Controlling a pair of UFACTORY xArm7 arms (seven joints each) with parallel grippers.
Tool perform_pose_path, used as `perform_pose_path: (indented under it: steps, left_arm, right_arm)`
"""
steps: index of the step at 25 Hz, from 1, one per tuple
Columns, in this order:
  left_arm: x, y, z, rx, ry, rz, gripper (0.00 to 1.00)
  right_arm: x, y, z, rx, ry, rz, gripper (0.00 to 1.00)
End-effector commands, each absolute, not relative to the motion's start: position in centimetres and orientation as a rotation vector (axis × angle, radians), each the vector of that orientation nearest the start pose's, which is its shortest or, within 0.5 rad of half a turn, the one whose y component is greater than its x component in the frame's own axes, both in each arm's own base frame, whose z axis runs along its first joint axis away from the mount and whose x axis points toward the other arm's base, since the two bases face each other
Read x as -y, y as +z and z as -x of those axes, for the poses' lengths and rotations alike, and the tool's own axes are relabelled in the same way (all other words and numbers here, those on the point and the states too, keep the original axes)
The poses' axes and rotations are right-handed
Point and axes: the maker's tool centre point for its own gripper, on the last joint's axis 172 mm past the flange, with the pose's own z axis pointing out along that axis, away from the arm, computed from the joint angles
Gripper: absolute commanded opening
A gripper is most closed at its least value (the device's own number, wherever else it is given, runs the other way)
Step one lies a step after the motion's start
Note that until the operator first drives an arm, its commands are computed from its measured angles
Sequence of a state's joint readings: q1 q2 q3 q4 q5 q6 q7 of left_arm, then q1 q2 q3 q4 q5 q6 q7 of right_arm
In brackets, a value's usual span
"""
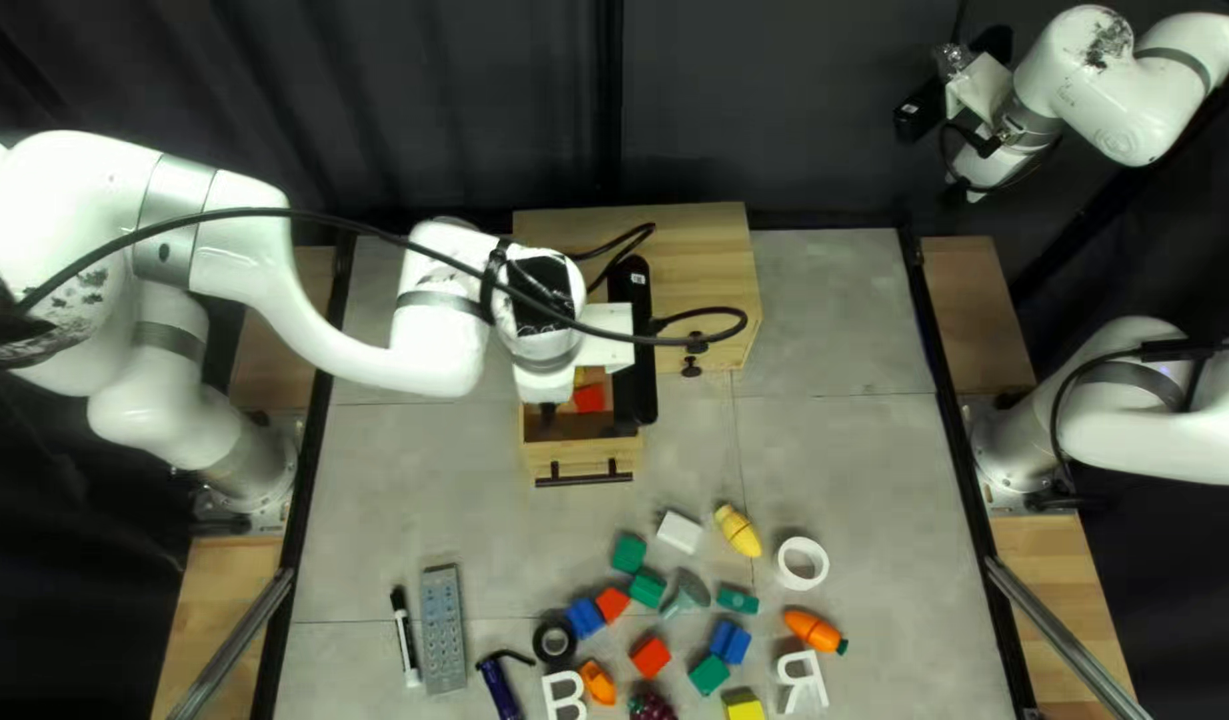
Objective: Open drawers and place objects into drawer and close
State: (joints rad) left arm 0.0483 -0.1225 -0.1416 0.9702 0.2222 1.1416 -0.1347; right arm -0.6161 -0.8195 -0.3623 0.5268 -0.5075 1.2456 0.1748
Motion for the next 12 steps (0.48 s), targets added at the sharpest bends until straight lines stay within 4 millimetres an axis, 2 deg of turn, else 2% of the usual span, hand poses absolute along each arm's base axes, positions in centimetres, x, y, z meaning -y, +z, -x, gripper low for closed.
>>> perform_pose_path:
  steps: [1, 3, 6, 8, 10, 11, 12]
  left_arm:
    - [3.9, 22.4, -41.8, -0.284, 0.070, 2.900, 1.00]
    - [6.1, 22.7, -41.5, -0.399, 0.095, 2.882, 1.00]
    - [11.2, 21.4, -40.7, -0.647, 0.155, 2.854, 1.00]
    - [13.9, 20.0, -40.2, -0.761, 0.180, 2.849, 1.00]
    - [17.2, 17.7, -39.9, -0.918, 0.223, 2.839, 1.00]
    - [17.9, 17.2, -39.9, -0.956, 0.234, 2.837, 1.00]
    - [19.4, 16.0, -40.0, -1.035, 0.257, 2.830, 1.00]
  right_arm:
    - [28.5, 23.5, -10.0, -1.483, -0.003, 3.038, 1.00]
    - [28.5, 23.5, -10.0, -1.483, -0.003, 3.038, 1.00]
    - [28.5, 23.5, -10.0, -1.483, -0.003, 3.038, 1.00]
    - [28.5, 23.5, -10.0, -1.483, -0.003, 3.038, 1.00]
    - [28.5, 23.5, -10.0, -1.483, -0.003, 3.038, 1.00]
    - [28.5, 23.5, -10.0, -1.483, -0.003, 3.038, 1.00]
    - [28.5, 23.5, -10.0, -1.483, -0.003, 3.038, 1.00]
